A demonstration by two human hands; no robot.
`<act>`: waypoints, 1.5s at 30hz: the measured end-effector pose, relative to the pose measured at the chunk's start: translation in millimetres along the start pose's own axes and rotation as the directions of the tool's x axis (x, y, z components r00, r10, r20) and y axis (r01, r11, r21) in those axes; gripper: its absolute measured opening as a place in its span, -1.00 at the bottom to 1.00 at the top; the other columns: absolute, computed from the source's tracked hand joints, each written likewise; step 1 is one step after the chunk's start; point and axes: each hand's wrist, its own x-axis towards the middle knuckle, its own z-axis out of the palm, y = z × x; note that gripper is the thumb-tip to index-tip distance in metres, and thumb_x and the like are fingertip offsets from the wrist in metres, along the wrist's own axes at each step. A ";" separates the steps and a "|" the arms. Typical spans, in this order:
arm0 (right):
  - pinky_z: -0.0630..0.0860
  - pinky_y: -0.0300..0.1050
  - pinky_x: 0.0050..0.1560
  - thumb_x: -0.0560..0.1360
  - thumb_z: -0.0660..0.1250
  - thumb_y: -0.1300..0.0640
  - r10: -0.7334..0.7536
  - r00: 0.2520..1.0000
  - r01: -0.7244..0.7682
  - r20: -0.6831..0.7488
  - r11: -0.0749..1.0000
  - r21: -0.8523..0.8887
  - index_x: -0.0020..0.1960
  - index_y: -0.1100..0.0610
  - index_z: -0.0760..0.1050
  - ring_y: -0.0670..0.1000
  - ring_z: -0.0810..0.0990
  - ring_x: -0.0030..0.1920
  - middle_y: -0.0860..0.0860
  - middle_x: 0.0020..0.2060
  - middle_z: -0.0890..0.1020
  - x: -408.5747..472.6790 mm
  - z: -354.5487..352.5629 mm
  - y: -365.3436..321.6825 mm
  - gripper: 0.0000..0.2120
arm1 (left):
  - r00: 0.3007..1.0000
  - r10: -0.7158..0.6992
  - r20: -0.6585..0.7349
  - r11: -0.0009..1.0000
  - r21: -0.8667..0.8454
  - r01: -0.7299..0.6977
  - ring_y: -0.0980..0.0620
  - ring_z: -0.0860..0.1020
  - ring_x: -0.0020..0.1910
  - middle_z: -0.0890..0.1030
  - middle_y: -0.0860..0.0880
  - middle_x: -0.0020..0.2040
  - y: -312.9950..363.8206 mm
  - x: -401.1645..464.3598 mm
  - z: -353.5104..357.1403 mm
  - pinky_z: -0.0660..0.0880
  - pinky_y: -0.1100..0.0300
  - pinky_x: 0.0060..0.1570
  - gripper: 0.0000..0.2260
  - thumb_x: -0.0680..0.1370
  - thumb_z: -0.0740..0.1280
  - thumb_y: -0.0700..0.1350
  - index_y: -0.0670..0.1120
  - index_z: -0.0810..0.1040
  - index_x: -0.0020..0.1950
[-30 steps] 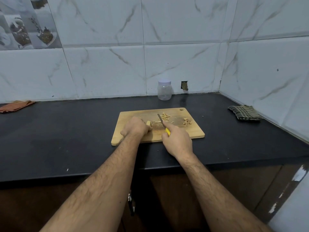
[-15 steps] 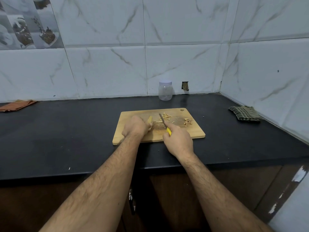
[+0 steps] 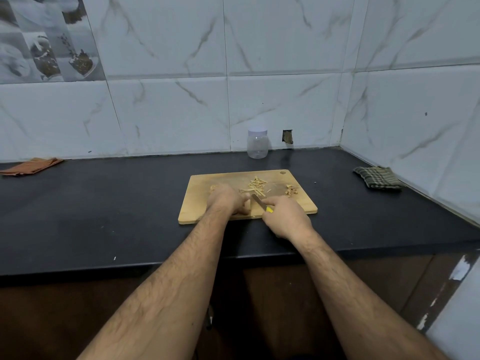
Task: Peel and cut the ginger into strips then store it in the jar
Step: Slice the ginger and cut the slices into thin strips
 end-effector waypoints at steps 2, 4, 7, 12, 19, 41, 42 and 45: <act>0.57 -0.07 0.02 0.50 0.27 0.12 -0.010 1.000 0.010 0.004 1.000 -0.018 0.39 -0.13 0.49 0.08 0.62 0.06 -0.02 0.23 0.61 -1.5 -1.1 -0.1 -0.53 | 1.000 0.008 0.024 1.000 0.003 -0.009 -0.07 0.64 0.11 0.72 -0.01 -0.07 -2.2 1.4 -2.3 0.57 0.08 0.08 -0.75 0.56 0.39 0.06 -0.11 0.71 -0.03; 0.56 -0.06 0.07 0.51 0.27 0.12 -0.015 1.000 0.015 0.005 1.000 -0.027 0.40 -0.11 0.49 0.07 0.59 0.14 -0.03 0.27 0.59 -2.8 -1.4 -0.6 -0.53 | 1.000 0.009 -0.006 1.000 0.014 -0.009 -0.08 0.64 0.06 0.71 -0.02 -0.09 -3.5 0.8 -3.7 0.53 0.14 -0.08 -0.79 0.52 0.44 0.04 -0.10 0.70 -0.09; 0.55 -0.03 0.16 0.51 0.26 0.12 -0.016 1.000 0.016 0.003 1.000 -0.027 0.41 -0.11 0.47 0.06 0.55 0.23 -0.04 0.32 0.56 -5.3 -0.6 0.0 -0.53 | 0.999 0.008 -0.037 1.000 0.023 -0.007 -0.04 0.63 0.00 0.69 -0.03 -0.07 -4.6 -1.4 -2.0 0.57 0.10 -0.03 -0.80 0.40 0.57 -0.02 -0.08 0.68 -0.08; 0.53 -0.03 0.20 0.52 0.25 0.14 -0.028 1.000 0.028 -0.001 0.999 -0.042 0.43 -0.11 0.46 0.06 0.52 0.29 -0.05 0.34 0.55 -7.7 -0.1 -0.7 -0.52 | 0.992 0.065 -0.111 0.997 0.053 -0.060 0.01 0.62 0.04 0.68 0.03 -0.02 -3.8 -2.9 7.5 0.55 0.14 -0.03 -0.85 0.41 0.57 -0.02 0.02 0.69 -0.07; 0.51 -0.04 0.20 0.52 0.26 0.14 -0.044 0.999 0.042 -0.020 0.996 -0.074 0.44 -0.12 0.44 0.06 0.50 0.31 -0.06 0.35 0.54 -5.7 -0.2 -4.2 -0.51 | 0.979 0.201 -0.023 0.973 0.123 -0.197 0.02 0.58 0.20 0.66 0.05 0.18 -6.0 0.1 9.0 0.50 0.15 0.16 -0.64 0.48 0.48 0.09 0.10 0.61 0.26; 0.54 -0.02 0.16 0.57 0.24 0.09 -0.042 0.997 0.034 -0.061 0.990 -0.135 0.45 -0.13 0.43 0.04 0.53 0.27 -0.08 0.31 0.57 -9.1 5.8 -13.5 -0.55 | 0.977 0.210 0.025 0.967 0.143 -0.212 0.03 0.57 0.19 0.66 0.06 0.17 -5.2 9.0 6.1 0.51 0.13 0.20 -0.59 0.43 0.53 0.12 0.12 0.61 0.26; 0.54 -0.02 0.17 0.57 0.25 0.09 -0.040 0.997 0.032 -0.061 0.990 -0.135 0.45 -0.13 0.43 0.04 0.52 0.27 -0.07 0.31 0.57 -9.0 5.9 -13.5 -0.55 | 0.977 0.214 0.027 0.964 0.155 -0.215 0.02 0.56 0.21 0.65 0.06 0.19 -5.2 8.6 5.9 0.50 0.13 0.21 -0.57 0.44 0.52 0.12 0.13 0.59 0.29; 0.52 -0.03 0.18 0.57 0.25 0.11 -0.034 0.998 0.026 -0.061 0.992 -0.125 0.45 -0.11 0.43 0.04 0.52 0.28 -0.07 0.31 0.57 -9.1 5.5 -13.6 -0.55 | 0.973 0.222 0.055 0.958 0.172 -0.228 0.03 0.56 0.23 0.64 0.07 0.21 -4.4 8.8 5.4 0.49 0.09 0.25 -0.59 0.47 0.49 0.11 0.15 0.58 0.30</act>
